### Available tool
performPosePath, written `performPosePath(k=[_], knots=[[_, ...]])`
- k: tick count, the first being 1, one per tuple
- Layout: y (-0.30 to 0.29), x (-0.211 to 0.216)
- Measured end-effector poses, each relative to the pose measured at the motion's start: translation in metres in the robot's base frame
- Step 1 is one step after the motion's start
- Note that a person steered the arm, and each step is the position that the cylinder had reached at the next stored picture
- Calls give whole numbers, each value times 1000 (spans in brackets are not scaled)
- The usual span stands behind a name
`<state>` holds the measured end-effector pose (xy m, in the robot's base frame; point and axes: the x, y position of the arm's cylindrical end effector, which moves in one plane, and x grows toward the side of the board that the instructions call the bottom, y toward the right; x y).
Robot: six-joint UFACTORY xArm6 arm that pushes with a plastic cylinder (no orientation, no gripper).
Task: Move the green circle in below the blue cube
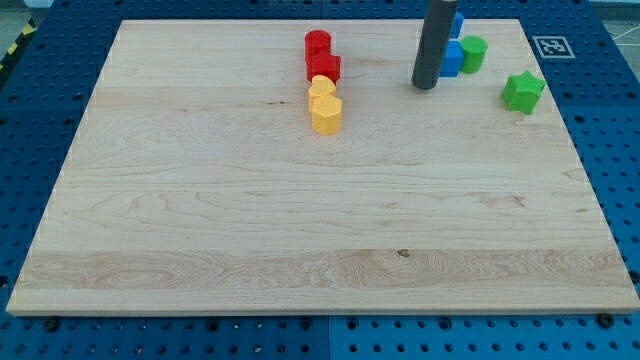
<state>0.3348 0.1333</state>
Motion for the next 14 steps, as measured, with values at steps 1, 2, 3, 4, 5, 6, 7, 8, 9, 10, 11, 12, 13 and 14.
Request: performPosePath(k=[1,2,3,4,5,6,7,8,9,10,11,12,13,14], knots=[[0,14],[24,25],[65,24],[77,21],[77,18],[77,4],[77,-18],[79,-36],[81,-52],[81,-58],[87,-54],[133,-49],[147,-76],[147,-77]])
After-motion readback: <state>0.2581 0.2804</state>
